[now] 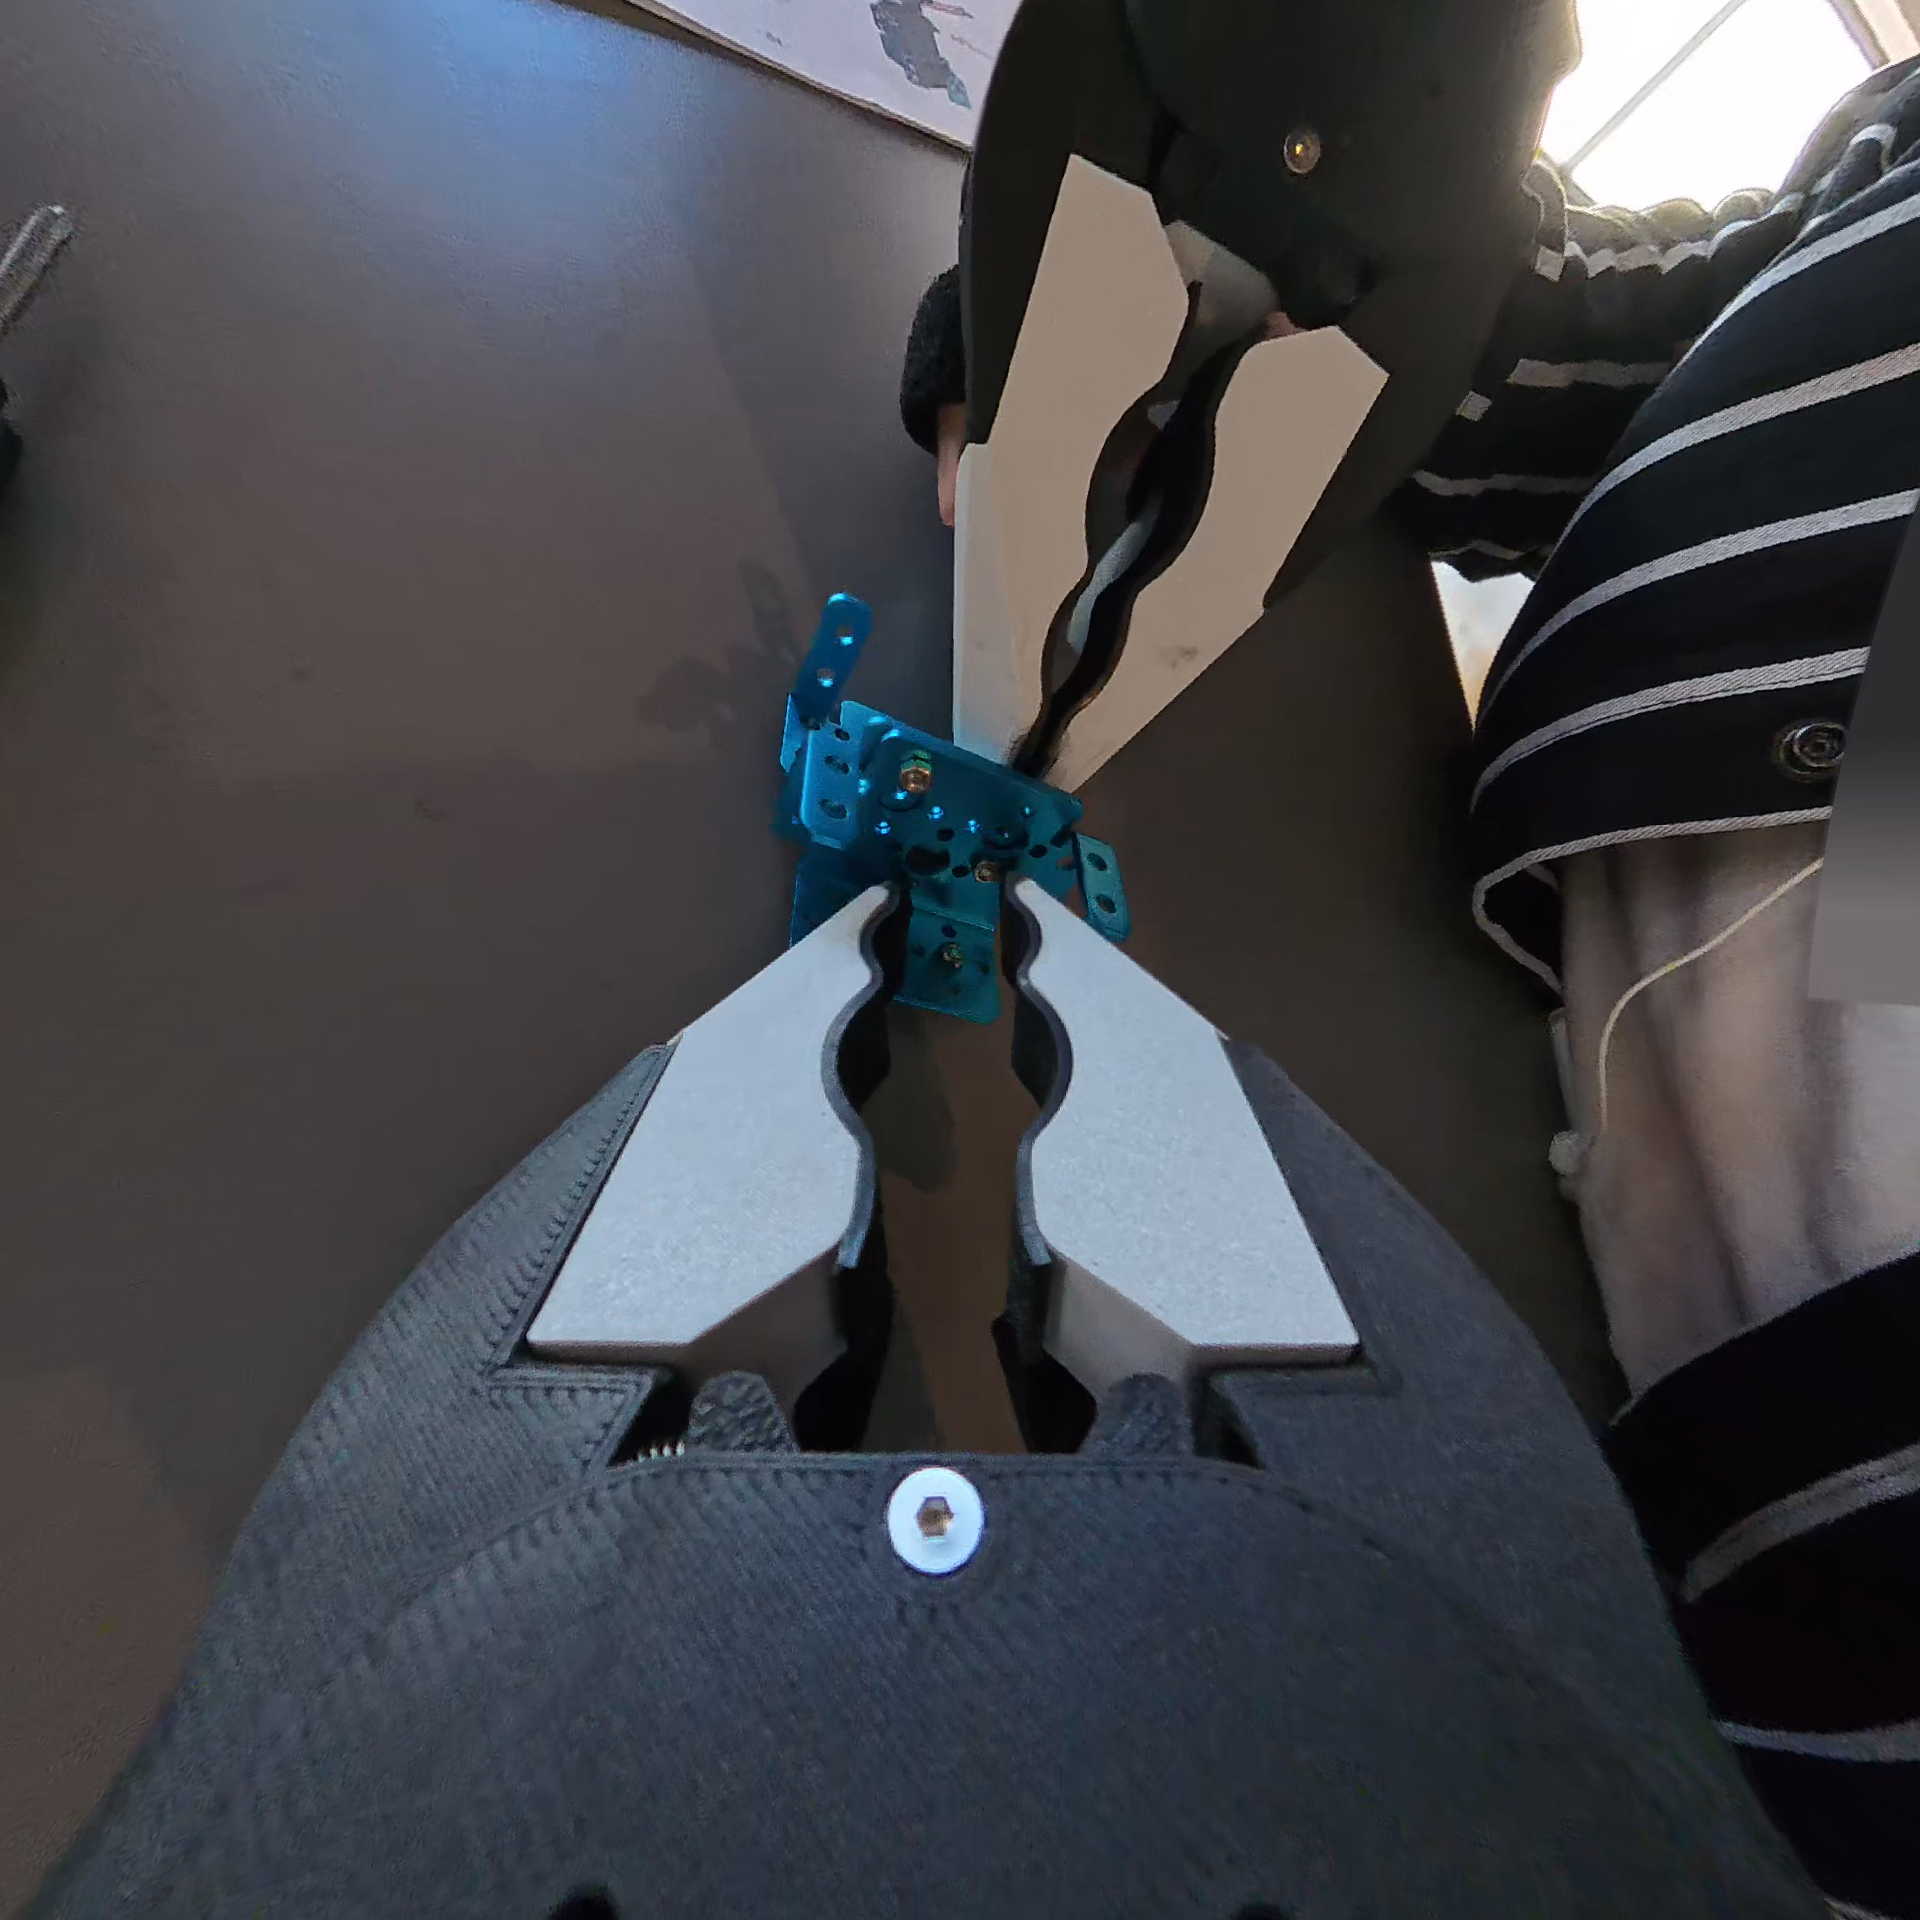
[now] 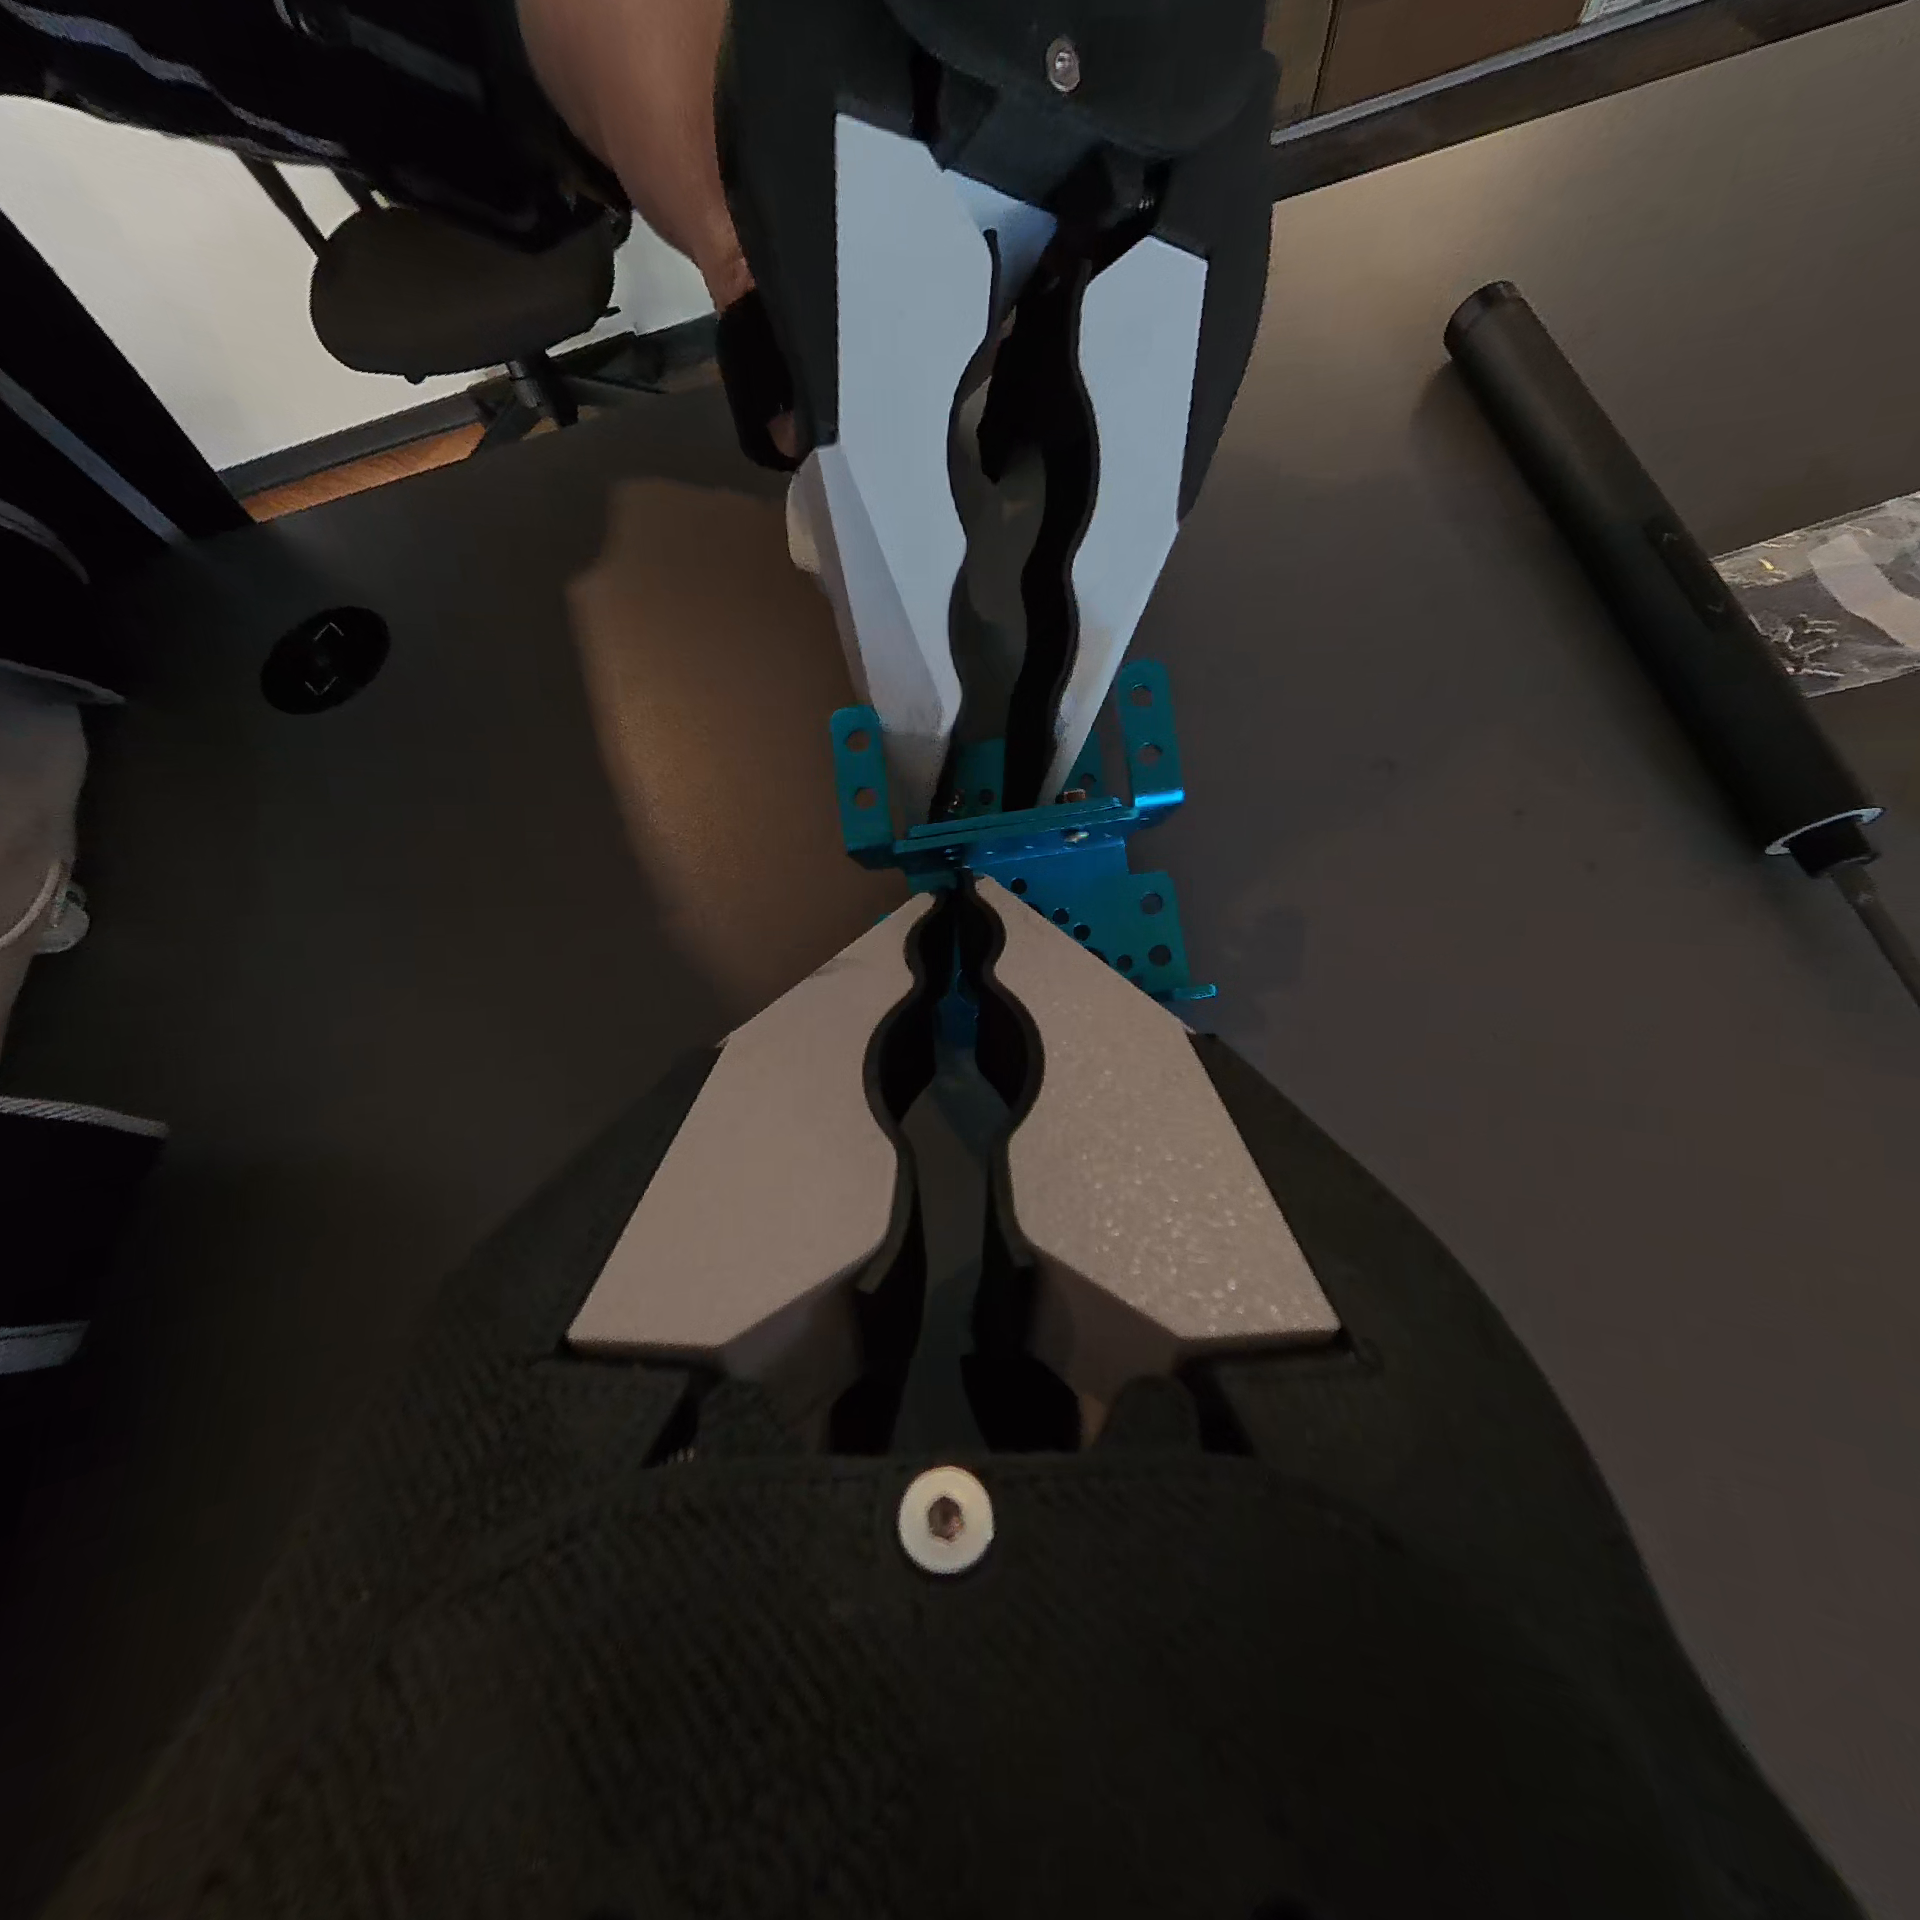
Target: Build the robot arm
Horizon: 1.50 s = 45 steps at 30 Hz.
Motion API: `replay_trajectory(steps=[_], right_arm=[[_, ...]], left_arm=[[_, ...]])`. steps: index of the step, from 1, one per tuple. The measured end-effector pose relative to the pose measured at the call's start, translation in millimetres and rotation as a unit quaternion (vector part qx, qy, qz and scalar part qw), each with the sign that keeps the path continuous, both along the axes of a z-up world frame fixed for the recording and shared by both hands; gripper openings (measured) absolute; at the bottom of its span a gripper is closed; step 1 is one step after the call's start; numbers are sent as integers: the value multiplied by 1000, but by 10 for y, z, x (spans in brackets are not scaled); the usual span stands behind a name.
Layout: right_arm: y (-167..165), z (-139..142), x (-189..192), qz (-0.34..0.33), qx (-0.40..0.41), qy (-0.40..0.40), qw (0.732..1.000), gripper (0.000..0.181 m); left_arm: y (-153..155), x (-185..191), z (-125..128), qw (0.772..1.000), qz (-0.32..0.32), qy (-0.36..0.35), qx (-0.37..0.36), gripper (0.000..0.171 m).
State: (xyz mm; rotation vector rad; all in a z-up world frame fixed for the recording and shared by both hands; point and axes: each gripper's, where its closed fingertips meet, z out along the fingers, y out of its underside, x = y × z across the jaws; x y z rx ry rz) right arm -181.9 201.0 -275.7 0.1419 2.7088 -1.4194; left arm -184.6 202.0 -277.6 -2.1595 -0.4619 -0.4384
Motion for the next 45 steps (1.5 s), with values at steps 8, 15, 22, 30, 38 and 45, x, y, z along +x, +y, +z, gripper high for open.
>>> replay_trajectory(steps=[8,15,22,30,38,45], right_arm=[[-7,-1,-2,0,1,4,1000,0],[-5,0,-8,-2,1,5,1000,0],[-6,-2,-7,-2,1,4,1000,0],[-6,-4,-3,-1,1,6,1000,0],[-7,-3,-2,-1,1,5,1000,0],[-7,-3,-5,-2,1,2,1000,0]], left_arm=[[-3,-26,27,999,20,-22,19,18],[-12,-12,-2,1000,16,2,-7,16],[-33,2,-49,999,1,29,-33,0],[-21,63,44,994,20,-104,22,10],[11,44,66,988,35,-145,40,4],[10,37,54,1000,6,-13,3,4]])
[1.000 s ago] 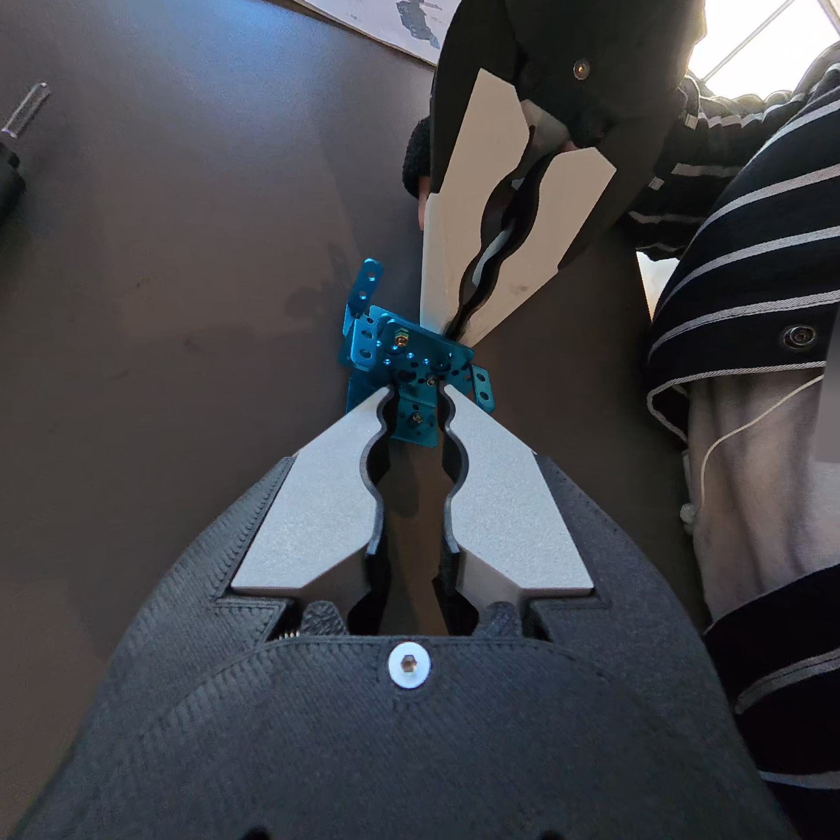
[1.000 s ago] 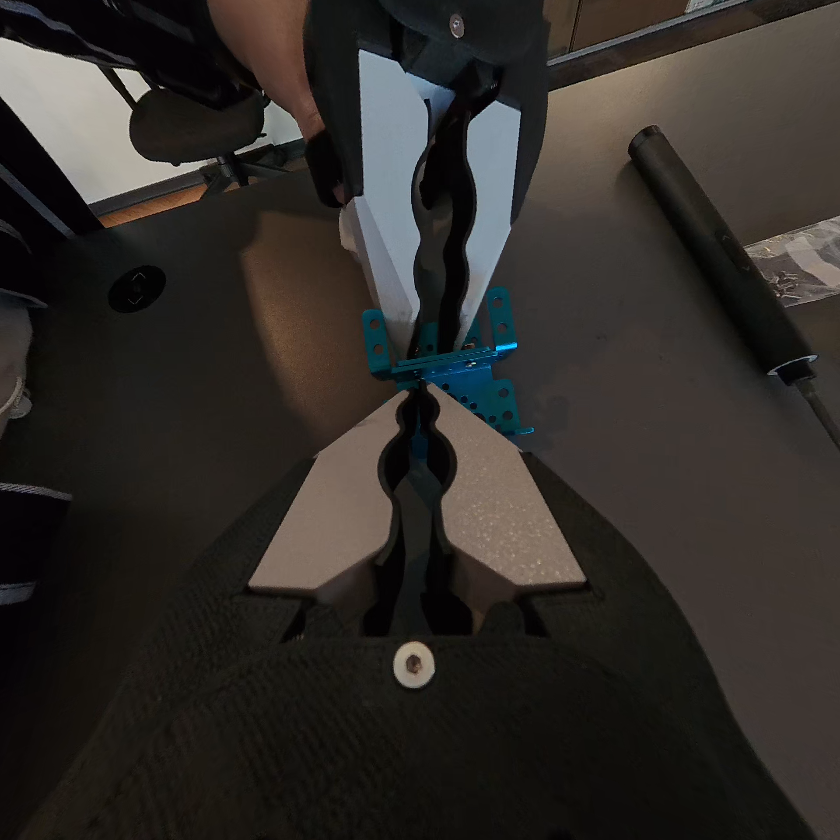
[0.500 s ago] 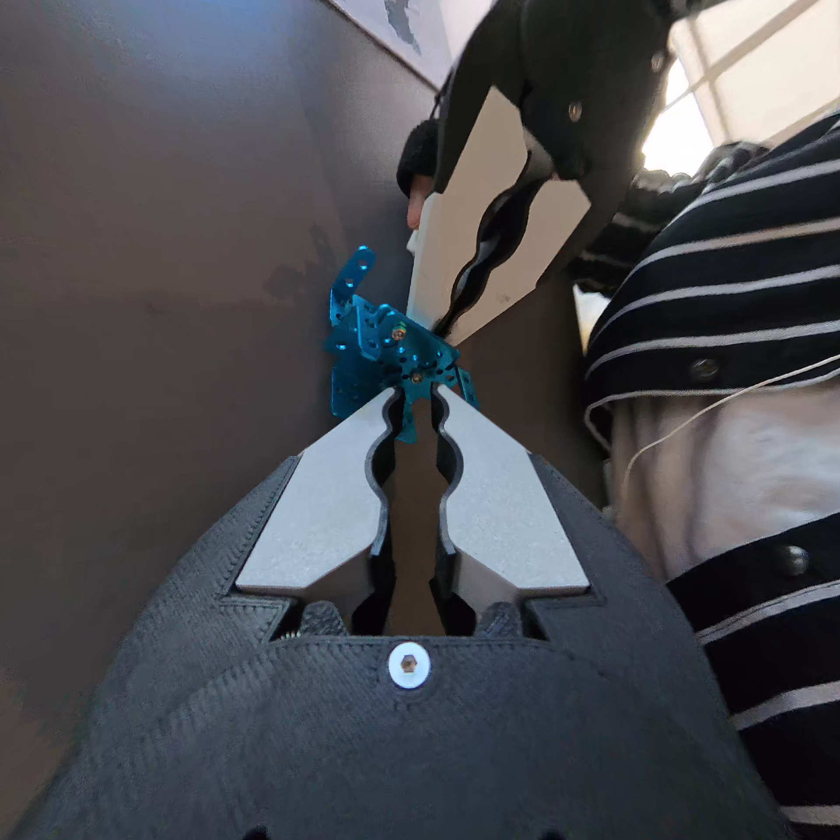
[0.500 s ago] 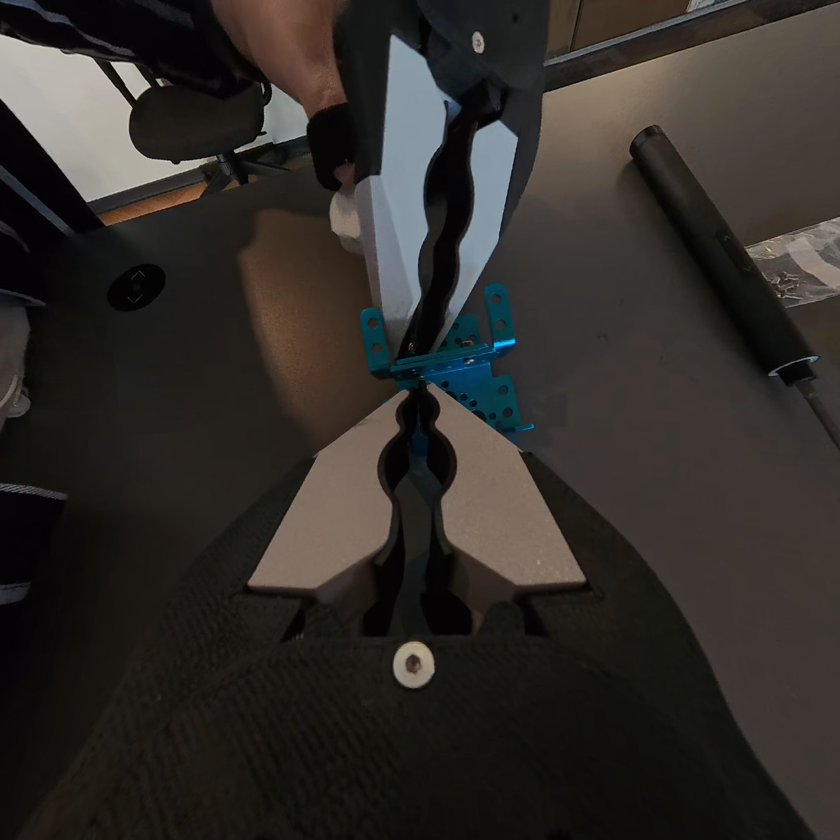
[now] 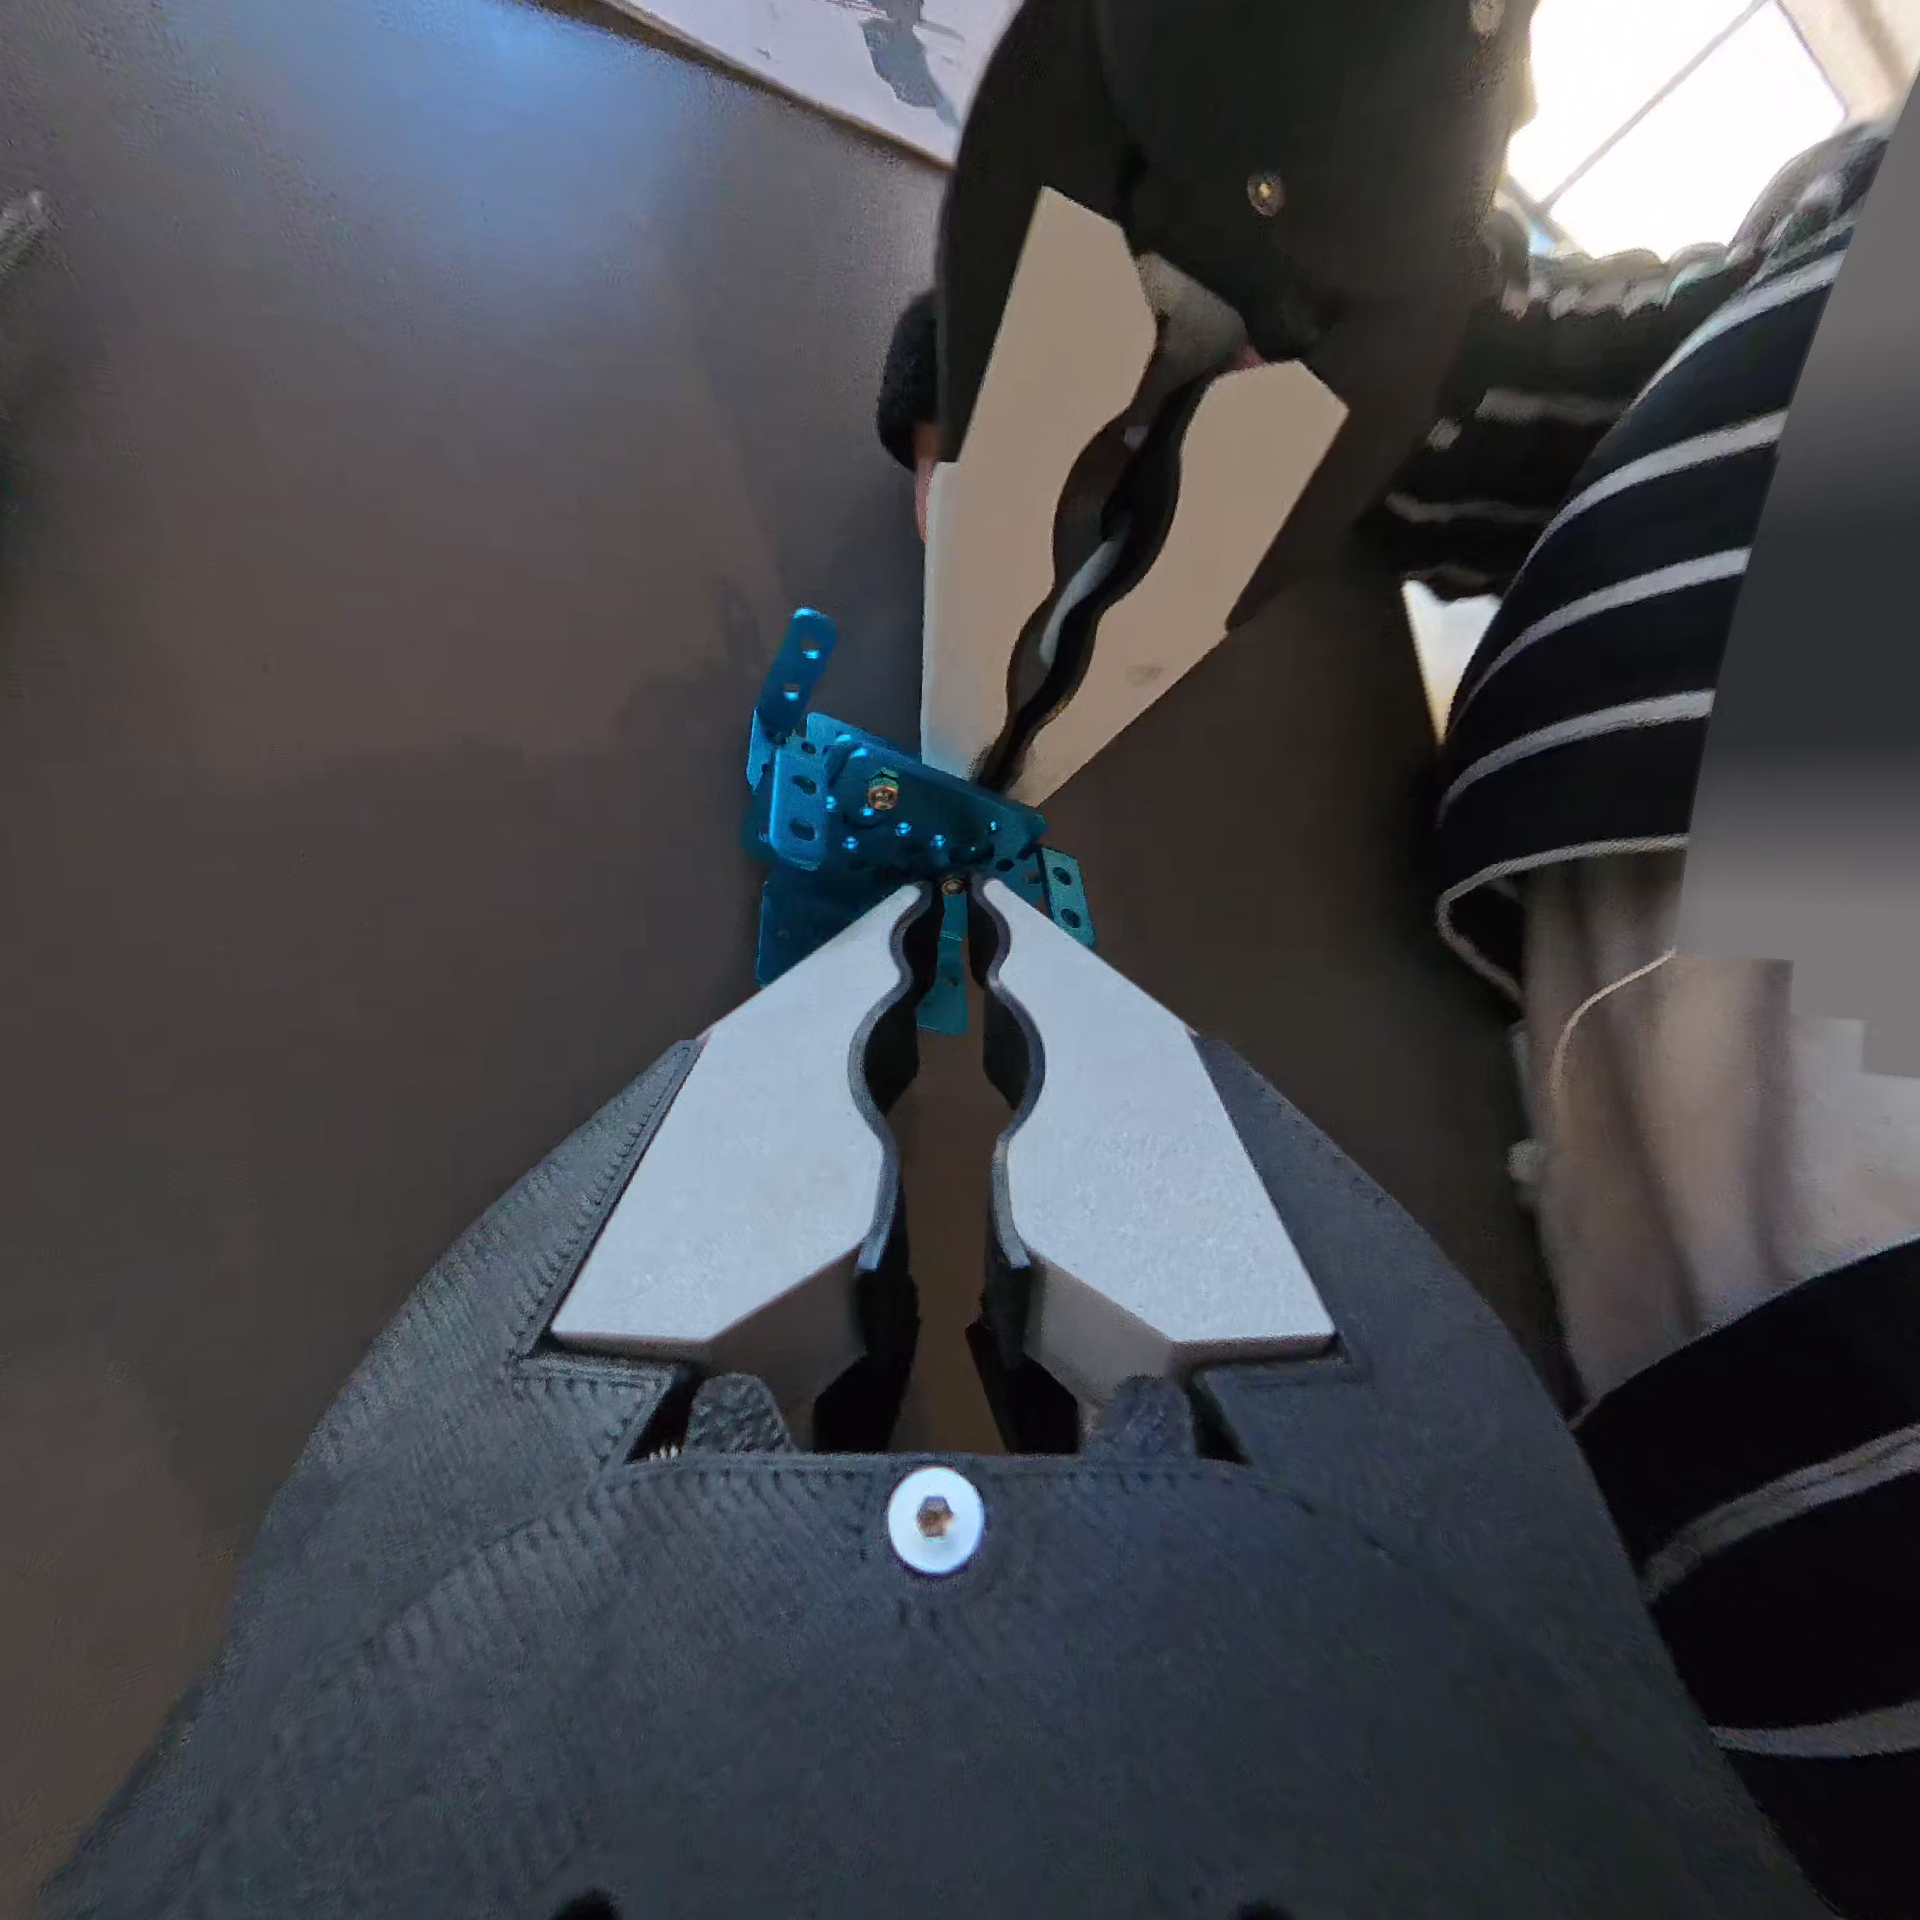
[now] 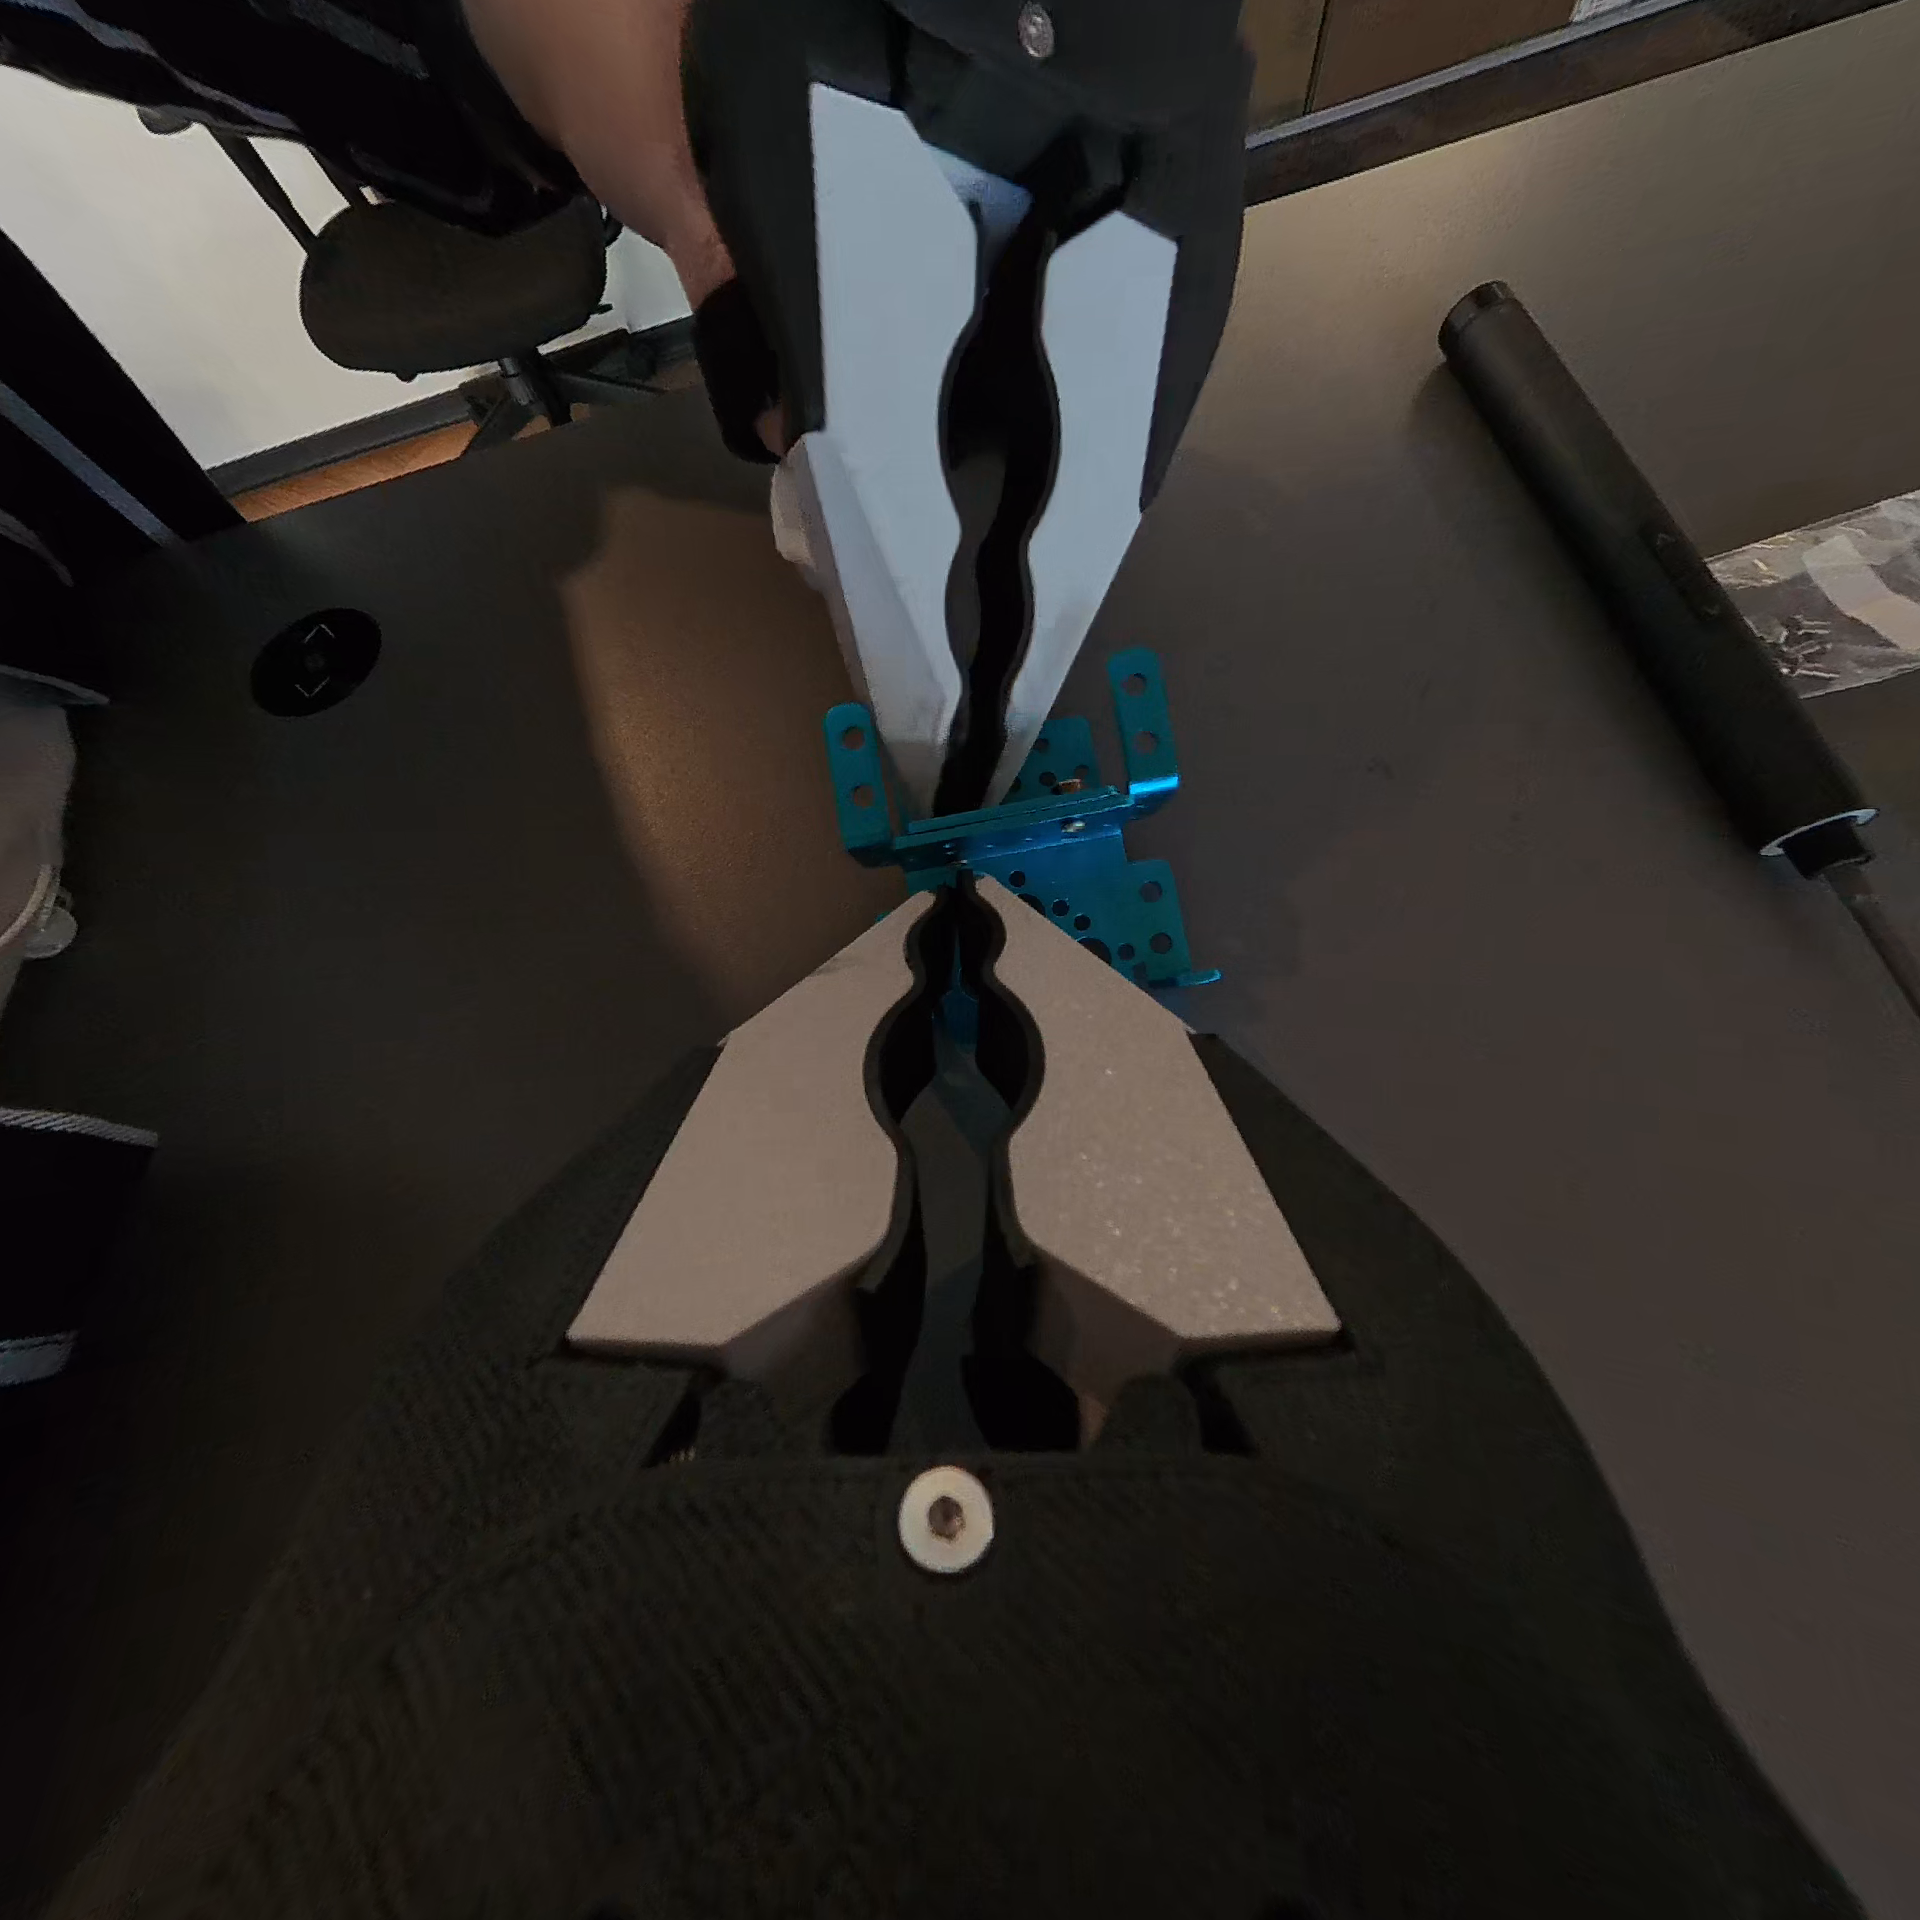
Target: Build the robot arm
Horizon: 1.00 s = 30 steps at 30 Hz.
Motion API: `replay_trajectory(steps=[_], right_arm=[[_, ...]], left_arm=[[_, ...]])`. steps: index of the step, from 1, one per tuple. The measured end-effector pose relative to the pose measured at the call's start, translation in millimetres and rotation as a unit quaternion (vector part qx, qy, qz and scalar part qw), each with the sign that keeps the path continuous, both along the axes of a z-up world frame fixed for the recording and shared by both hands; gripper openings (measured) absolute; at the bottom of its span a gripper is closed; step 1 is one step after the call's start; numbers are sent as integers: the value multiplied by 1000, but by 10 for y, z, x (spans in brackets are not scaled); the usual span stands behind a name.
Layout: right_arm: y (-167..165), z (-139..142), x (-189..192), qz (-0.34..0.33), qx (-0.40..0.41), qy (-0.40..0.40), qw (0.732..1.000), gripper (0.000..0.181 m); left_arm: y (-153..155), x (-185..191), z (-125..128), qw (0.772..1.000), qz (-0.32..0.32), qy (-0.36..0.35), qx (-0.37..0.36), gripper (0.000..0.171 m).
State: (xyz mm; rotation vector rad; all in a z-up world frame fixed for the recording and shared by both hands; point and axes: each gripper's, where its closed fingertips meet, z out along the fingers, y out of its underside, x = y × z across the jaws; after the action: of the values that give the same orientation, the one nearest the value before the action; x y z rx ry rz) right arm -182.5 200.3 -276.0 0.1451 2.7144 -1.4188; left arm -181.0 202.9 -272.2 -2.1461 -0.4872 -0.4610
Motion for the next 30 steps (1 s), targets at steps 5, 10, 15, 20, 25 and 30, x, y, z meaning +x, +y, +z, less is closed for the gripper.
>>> replay_trajectory(steps=[5,10,15,20,25,30], right_arm=[[-1,-4,7,3,1,-8,1000,0],[2,-2,-15,-4,0,-9,1000,0],[0,-5,-15,-4,0,-7,1000,0],[0,-9,-8,-2,1,-6,1000,0],[0,-11,-8,-1,2,-5,1000,0],[-3,-9,-12,-2,1,4,1000,0]], left_arm=[[-7,19,-9,991,-49,125,-29,3],[-9,-10,-22,950,-92,292,-60,3],[-50,-31,-84,970,-61,228,-60,13],[-38,58,-61,996,-48,79,-15,12],[-13,28,64,994,-10,-104,45,13],[-21,-38,11,991,16,-127,37,6]])
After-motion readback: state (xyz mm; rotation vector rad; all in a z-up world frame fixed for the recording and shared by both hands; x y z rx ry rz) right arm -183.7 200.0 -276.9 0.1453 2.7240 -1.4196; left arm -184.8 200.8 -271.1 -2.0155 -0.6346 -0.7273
